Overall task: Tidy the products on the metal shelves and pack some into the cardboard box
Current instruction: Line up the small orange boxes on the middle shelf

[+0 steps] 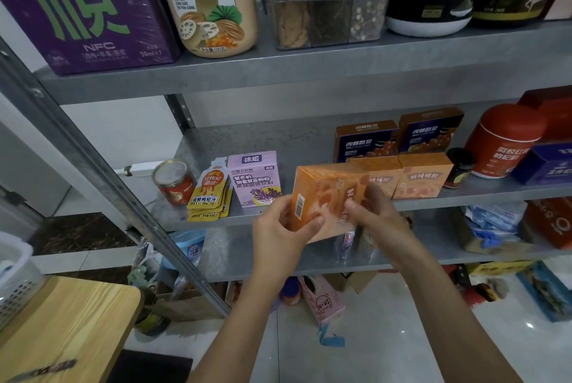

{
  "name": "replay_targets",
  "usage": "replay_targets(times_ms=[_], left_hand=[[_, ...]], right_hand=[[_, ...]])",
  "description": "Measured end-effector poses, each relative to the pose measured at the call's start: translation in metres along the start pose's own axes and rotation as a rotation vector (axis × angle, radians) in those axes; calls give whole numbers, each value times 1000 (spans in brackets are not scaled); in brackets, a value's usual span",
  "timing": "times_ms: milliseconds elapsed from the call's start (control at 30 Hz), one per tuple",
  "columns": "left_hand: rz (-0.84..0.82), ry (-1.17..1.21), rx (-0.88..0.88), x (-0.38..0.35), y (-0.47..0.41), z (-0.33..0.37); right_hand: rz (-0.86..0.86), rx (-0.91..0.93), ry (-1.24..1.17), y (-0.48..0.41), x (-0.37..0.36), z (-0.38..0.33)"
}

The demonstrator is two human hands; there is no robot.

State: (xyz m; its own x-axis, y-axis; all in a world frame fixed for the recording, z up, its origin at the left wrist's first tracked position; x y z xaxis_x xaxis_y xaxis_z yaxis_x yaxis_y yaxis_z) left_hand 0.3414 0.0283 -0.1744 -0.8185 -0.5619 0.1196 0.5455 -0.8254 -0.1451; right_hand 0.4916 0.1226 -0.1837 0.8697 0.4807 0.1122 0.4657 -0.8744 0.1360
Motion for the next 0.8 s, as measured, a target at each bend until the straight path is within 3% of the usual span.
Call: replay_targets(times_ms=[67, 200, 267, 367, 467, 567, 733, 800], left_hand=[[-31, 141, 109, -3, 1, 0], [-135, 284, 330, -8, 1, -3], [-147, 91, 221, -8, -1, -4], [-229, -410, -160, -7, -6, 7], [-385, -510, -306, -12, -12, 7], [-313, -554, -312, -10, -19, 4], [-231, -312, -199, -6, -26, 5], [-226, -157, -91, -4, -30, 9]], right_hand=[[-48, -17, -91, 1, 2, 6], [42, -4, -101, 3, 11, 9], [70, 29, -28, 3, 16, 8], [86, 152, 257, 2, 18, -1], [77, 292, 615, 3, 11, -13], [59, 333, 785, 2, 8, -16], [-111, 226, 362, -8, 23, 1], [-161, 162, 348, -11, 30, 10]])
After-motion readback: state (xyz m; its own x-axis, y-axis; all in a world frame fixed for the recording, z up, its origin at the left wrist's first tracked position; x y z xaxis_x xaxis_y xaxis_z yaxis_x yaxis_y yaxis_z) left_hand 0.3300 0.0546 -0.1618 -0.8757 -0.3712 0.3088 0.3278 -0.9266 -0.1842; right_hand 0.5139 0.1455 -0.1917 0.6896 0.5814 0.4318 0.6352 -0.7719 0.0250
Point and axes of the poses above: each hand's wrist, its own y-axis away from the middle knuckle, its own x-axis out of the back of the hand, z = x × y, the point moved 2 cm from there along -y, towards the middle knuckle, and after that the axes turned 5 degrees about y, right-handed, at the moved point
